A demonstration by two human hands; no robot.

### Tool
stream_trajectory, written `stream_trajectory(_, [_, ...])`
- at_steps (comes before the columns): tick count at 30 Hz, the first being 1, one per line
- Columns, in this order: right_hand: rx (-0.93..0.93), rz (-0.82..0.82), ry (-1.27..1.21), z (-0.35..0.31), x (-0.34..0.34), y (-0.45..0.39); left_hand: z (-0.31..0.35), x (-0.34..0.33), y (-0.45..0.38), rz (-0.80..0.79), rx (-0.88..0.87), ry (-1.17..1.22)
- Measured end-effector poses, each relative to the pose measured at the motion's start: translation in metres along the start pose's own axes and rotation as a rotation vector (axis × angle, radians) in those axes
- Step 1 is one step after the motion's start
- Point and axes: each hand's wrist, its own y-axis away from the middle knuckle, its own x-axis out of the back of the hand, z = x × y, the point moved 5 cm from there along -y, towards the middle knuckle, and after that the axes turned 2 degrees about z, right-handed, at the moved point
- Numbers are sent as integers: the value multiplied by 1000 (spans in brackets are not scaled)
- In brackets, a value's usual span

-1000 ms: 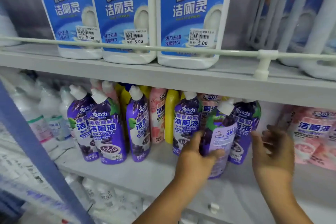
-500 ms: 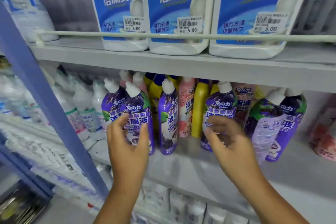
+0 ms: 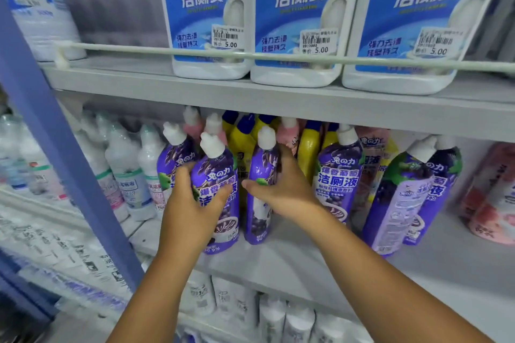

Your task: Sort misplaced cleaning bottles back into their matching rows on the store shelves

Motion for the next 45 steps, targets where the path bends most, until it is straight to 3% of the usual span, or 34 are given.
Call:
stream_trajectory(8, [50,248,1,2,63,62,-4,-26,31,-101,48,220])
stream_trajectory(16, [65,494,139,23,133,98,33,-109,39,-224,-18,281])
stream_trajectory(28, [97,569,58,60,147,82,47,-158,22,-318,-95,166])
stream_trajectory(33, [107,681,34,60,156,94,36,-100,22,-10,-163,186])
stream_trajectory(37, [329,743,196,26,144,108,41,-46,16,204,-201,118])
stream_trajectory(41, [516,623,245,-2,109,110,42,-28,-10,241,-185,-77])
stream_trajectory(45, [374,442,61,-2,80,89,49,-42,-33,236,-224,-243])
